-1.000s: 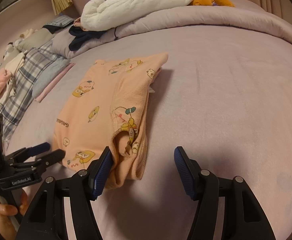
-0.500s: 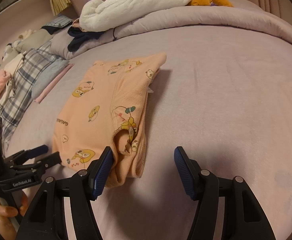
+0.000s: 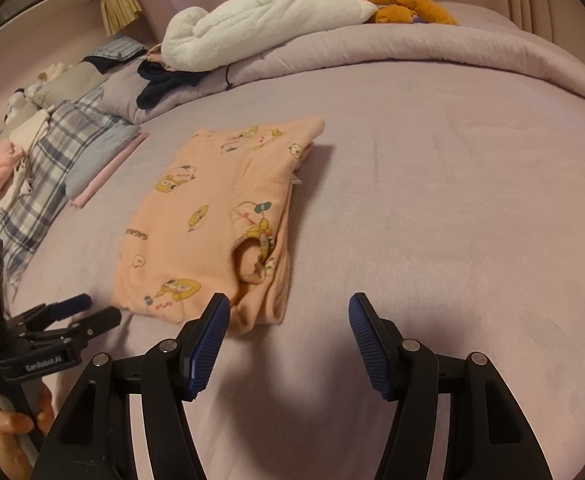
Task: Fold small clothes
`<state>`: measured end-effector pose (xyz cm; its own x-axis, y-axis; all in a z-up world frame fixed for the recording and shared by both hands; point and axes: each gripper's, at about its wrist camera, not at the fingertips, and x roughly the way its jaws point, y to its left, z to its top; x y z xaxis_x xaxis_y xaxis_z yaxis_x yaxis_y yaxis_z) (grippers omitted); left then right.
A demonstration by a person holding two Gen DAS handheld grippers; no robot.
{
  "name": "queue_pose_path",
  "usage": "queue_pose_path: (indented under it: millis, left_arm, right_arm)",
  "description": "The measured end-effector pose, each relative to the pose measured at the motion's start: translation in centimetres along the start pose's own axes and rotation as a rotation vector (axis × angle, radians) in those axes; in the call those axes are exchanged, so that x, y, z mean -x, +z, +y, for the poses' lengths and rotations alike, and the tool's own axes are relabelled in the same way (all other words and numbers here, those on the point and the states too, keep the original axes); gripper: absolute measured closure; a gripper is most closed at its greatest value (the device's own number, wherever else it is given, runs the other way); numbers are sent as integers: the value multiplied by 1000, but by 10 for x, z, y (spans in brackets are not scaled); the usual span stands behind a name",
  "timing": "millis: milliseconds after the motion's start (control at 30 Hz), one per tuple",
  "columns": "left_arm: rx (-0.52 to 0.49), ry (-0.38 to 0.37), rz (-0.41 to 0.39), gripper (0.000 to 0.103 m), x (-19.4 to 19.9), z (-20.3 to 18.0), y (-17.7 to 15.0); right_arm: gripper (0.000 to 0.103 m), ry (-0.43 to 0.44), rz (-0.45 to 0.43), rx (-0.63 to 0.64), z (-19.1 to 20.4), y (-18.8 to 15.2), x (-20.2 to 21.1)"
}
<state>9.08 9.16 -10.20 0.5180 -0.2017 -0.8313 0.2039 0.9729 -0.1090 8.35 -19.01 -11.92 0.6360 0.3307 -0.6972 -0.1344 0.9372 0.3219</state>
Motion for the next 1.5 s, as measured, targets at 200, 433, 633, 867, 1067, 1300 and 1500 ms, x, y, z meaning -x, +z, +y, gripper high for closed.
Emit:
queue_pose_path:
  millis: [200, 433, 633, 867, 1067, 1300, 1500]
  left_arm:
    - [7, -1, -22, 20, 19, -2, -8]
    - [17, -8, -37, 17, 37, -3, -17]
    - [28, -7, -53, 13, 51, -4, -23]
    - [44, -4, -70, 2, 66, -5, -31]
    - [64, -20, -92, 2, 80, -8, -35]
    - [51, 22, -135, 1, 96, -15, -35]
    - [19, 64, -161, 1, 105, -22, -35]
  right_arm:
    - [41, -3, -5, 29, 9, -5, 12]
    - [33, 4, -18, 67, 22, -11, 26]
    - [27, 15, -34, 100, 34, -16, 37]
    - [20, 29, -47, 129, 47, -24, 46]
    - [16, 25, -57, 142, 55, -30, 53]
    - [13, 25, -74, 144, 59, -34, 61]
    - [8, 24, -90, 139, 60, -34, 66]
